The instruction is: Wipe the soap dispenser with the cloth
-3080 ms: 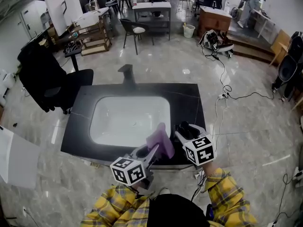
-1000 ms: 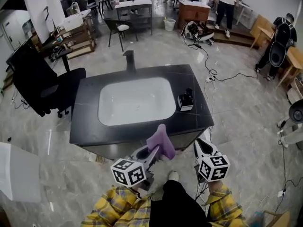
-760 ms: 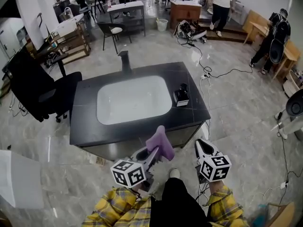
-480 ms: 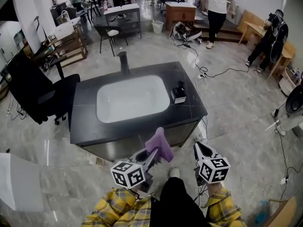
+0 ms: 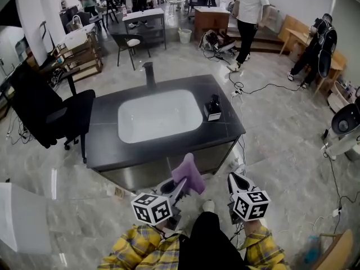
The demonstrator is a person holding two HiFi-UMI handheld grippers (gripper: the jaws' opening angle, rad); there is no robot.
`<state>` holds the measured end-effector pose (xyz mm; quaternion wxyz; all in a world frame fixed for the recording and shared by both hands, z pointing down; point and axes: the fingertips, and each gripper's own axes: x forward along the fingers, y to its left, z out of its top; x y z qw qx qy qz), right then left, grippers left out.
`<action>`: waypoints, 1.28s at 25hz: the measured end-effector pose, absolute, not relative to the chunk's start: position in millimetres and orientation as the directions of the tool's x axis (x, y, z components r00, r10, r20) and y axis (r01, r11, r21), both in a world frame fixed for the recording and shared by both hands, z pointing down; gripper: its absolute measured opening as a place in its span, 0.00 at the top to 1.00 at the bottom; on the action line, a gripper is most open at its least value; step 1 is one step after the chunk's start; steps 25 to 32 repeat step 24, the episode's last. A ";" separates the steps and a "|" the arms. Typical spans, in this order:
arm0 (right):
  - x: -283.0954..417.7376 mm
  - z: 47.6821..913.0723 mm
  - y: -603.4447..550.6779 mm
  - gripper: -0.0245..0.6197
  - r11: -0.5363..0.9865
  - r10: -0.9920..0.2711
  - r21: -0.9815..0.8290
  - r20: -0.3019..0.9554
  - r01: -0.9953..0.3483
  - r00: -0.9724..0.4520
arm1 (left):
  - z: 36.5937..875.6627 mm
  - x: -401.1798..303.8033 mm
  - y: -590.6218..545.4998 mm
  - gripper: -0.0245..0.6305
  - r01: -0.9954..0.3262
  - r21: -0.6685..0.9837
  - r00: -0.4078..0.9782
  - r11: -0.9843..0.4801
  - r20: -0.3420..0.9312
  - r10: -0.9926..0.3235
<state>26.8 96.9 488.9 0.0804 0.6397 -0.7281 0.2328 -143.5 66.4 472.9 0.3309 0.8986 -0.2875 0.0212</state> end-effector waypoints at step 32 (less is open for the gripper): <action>-8.8 478.9 135.6 0.95 0.085 -0.887 -0.257 0.421 -0.963 -0.190 | 463.7 -168.3 102.8 0.86 -0.525 0.589 0.835 -0.614 0.218 -0.505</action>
